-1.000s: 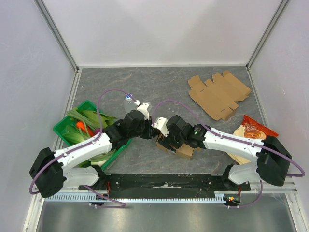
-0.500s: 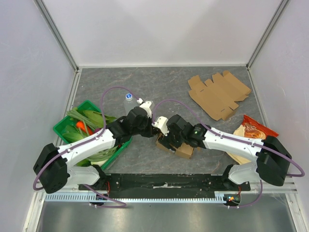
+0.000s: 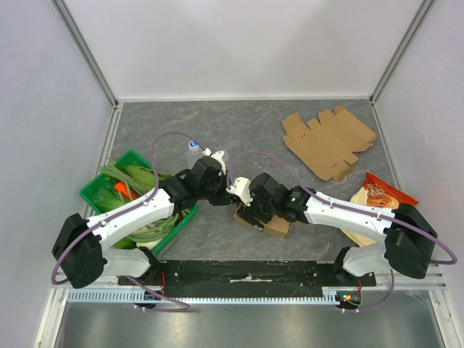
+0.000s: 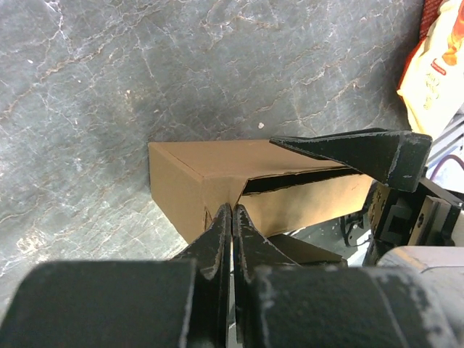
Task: Fold the paper box
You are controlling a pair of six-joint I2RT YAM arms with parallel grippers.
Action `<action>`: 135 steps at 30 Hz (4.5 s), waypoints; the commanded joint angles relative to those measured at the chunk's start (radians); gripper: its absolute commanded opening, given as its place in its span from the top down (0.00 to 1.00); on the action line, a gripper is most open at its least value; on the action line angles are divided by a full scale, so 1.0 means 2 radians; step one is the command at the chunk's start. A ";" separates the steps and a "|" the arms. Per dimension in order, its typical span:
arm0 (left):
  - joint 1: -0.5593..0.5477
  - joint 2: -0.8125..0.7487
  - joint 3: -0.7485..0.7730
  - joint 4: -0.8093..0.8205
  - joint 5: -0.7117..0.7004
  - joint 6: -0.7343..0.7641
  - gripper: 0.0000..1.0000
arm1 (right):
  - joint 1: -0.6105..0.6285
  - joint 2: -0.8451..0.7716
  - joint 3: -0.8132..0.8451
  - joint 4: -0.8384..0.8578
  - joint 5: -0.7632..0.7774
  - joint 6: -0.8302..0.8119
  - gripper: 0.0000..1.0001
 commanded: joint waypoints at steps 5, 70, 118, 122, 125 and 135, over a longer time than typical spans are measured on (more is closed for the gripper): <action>-0.002 -0.004 0.042 0.018 0.059 -0.041 0.98 | -0.002 0.012 -0.011 0.013 0.007 -0.008 0.21; -0.047 -0.047 -0.107 0.063 -0.024 -0.040 0.98 | -0.003 -0.048 -0.020 0.053 0.081 0.076 0.02; -0.050 -0.012 -0.041 0.091 -0.047 0.057 0.53 | -0.069 -0.156 -0.010 -0.209 0.209 0.303 0.66; -0.050 -0.012 -0.046 0.102 -0.066 0.058 0.59 | -0.059 -0.175 -0.027 -0.184 0.232 0.310 0.70; -0.051 -0.009 -0.050 0.109 -0.066 0.059 0.61 | -0.052 -0.185 -0.035 -0.157 0.247 0.309 0.81; -0.057 0.012 -0.051 0.116 -0.066 0.061 0.54 | -0.031 -0.176 0.002 -0.169 0.251 0.319 1.00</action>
